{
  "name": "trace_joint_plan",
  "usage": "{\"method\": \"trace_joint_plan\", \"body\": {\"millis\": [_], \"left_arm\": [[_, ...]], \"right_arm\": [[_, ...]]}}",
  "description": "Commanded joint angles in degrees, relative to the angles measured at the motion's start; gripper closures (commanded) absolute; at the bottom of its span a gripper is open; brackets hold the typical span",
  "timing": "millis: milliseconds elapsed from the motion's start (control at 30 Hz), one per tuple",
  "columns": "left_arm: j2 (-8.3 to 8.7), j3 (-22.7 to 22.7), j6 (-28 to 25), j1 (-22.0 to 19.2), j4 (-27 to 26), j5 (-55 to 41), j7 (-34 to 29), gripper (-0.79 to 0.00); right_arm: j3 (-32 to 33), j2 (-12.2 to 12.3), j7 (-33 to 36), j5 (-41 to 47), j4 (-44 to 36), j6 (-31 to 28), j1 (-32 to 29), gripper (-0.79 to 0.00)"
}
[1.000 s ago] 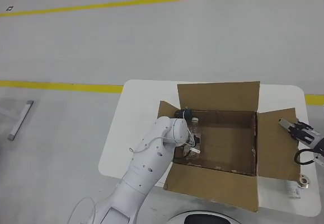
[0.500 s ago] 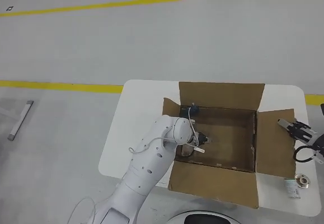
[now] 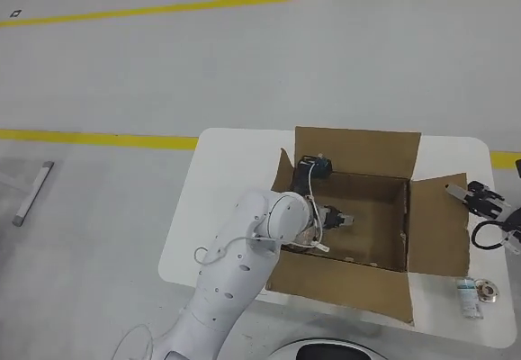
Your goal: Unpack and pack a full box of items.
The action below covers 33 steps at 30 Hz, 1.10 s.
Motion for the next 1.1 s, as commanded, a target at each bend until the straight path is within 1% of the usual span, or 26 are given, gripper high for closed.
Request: {"method": "trace_joint_plan", "body": {"millis": [0,67,167,200,233,267,333,367,467,800,900,1067], "left_arm": [[0.15,-0.3,-0.5,0.4,-1.3,0.1,0.4,-0.785],[0.29,-0.6,-1.0,0.8,-2.4,0.1,0.8,-0.785],[0.5,-1.1,-1.4,1.4,-3.6,0.2,1.7,-0.785],[0.55,-1.2,-1.5,1.6,-3.8,0.2,1.7,-0.785],[0.59,-1.3,-1.7,1.7,-4.1,0.1,1.8,-0.785],[0.63,-1.3,-1.8,1.7,-4.3,0.0,1.9,-0.785],[0.7,-1.4,-2.3,1.9,-4.5,-0.3,1.9,-0.785],[0.72,-1.4,-2.5,1.9,-4.6,-0.5,1.9,-0.785],[0.78,-1.3,-3.0,2.0,-4.5,-1.0,1.9,-0.785],[0.9,0.0,-4.8,1.9,-3.9,-2.2,1.7,-0.785],[0.92,0.4,-5.2,1.9,-4.0,-2.4,1.7,-0.785],[1.05,0.6,-5.1,2.2,-4.3,-2.4,1.7,-0.785]], "right_arm": [[1.7,0.1,-0.8,-2.9,-1.4,3.5,-2.0,-0.785],[3.1,0.3,-0.3,-9.3,-4.1,9.5,-4.4,-0.785],[3.3,0.8,5.0,-21.1,-9.0,18.9,-7.6,-0.785],[3.0,0.9,7.5,-24.0,-10.3,21.1,-8.3,-0.61],[2.7,1.0,9.5,-26.4,-11.6,22.6,-8.8,-0.336],[2.5,1.1,11.3,-28.6,-12.6,23.9,-9.2,-0.308],[2.1,1.3,13.9,-32.5,-14.3,25.8,-10.1,-0.018],[1.9,1.3,15.5,-33.8,-14.7,26.6,-10.7,0.0],[1.2,1.4,18.6,-36.1,-15.9,27.5,-11.6,0.0],[1.1,1.3,18.8,-35.4,-16.0,27.9,-11.6,0.0],[-1.5,1.4,18.8,-39.9,-15.7,27.6,-12.4,0.0],[-3.9,1.4,24.1,-40.4,-14.3,26.6,-12.6,0.0]]}}
